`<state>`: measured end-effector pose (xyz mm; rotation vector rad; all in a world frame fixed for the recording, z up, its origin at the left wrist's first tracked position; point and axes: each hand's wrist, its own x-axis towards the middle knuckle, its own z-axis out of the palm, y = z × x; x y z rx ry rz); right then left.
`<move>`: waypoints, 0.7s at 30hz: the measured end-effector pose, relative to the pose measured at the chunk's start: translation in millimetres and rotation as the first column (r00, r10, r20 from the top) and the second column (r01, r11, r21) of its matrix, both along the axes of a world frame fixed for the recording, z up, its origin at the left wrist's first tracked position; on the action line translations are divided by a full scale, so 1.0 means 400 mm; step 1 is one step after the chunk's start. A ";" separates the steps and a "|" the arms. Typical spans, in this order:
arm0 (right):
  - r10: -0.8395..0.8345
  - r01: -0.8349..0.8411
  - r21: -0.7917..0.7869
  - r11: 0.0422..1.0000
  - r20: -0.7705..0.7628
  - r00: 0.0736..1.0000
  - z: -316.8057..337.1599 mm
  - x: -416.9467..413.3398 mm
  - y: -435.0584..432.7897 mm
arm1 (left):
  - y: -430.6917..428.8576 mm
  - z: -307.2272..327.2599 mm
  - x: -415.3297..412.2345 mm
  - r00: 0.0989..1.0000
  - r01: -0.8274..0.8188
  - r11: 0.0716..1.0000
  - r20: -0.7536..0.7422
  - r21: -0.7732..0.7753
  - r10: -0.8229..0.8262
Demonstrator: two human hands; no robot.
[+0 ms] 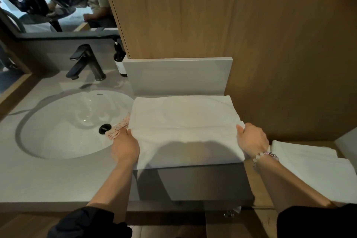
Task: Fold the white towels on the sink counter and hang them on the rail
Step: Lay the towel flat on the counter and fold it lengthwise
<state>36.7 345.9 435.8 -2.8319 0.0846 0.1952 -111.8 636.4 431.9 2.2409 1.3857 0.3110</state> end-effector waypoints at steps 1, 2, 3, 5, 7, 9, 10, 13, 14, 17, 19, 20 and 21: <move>-0.001 0.001 -0.012 1.000 0.002 1.000 0.000 0.000 0.003 | 0.002 0.000 0.002 1.000 -0.001 1.000 -0.004 0.008 0.001; -0.002 0.002 -0.019 1.000 0.001 1.000 0.001 -0.001 0.006 | 0.005 -0.001 0.004 1.000 0.000 1.000 -0.009 0.017 0.000; -0.002 0.002 -0.018 1.000 -0.003 1.000 0.002 -0.003 0.009 | 0.007 -0.001 0.004 1.000 0.002 1.000 -0.018 0.028 -0.002; -0.010 0.010 -0.013 1.000 -0.018 1.000 0.003 -0.009 0.018 | 0.014 -0.003 0.001 0.999 0.008 0.999 -0.037 0.051 -0.006; -0.020 0.019 -0.011 1.000 -0.031 0.999 0.006 -0.017 0.028 | 0.024 -0.002 -0.006 0.998 0.022 0.997 -0.058 0.070 -0.018; -0.018 0.019 0.004 1.000 -0.032 0.999 -0.001 -0.023 0.035 | 0.035 -0.002 -0.010 0.995 0.053 0.995 -0.087 0.084 -0.046; -0.020 0.021 0.009 1.000 -0.034 0.999 -0.005 -0.025 0.036 | 0.040 -0.002 -0.011 0.992 0.075 0.993 -0.107 0.087 -0.066; -0.026 0.027 0.011 1.000 -0.022 0.999 -0.013 -0.033 0.035 | 0.051 0.001 -0.010 0.983 0.106 0.991 -0.156 0.078 -0.093; -0.028 0.028 0.010 1.000 -0.016 0.999 -0.014 -0.034 0.034 | 0.052 0.003 -0.010 0.982 0.103 0.993 -0.166 0.065 -0.091; -0.047 0.047 0.005 0.999 -0.045 0.998 -0.013 -0.036 0.033 | 0.052 0.003 -0.008 0.979 0.092 0.996 -0.185 0.008 -0.089; -0.064 0.067 0.023 0.998 -0.091 0.994 -0.012 -0.037 0.031 | 0.058 0.006 -0.013 0.972 0.112 0.993 -0.206 -0.024 -0.115; -0.064 0.070 0.049 0.996 -0.109 0.992 -0.011 -0.039 0.030 | 0.061 0.009 -0.018 0.965 0.128 0.991 -0.226 -0.026 -0.130; -0.072 0.082 0.087 0.993 -0.110 0.991 -0.005 -0.042 0.030 | 0.064 0.016 -0.020 0.956 0.142 0.990 -0.257 -0.010 -0.140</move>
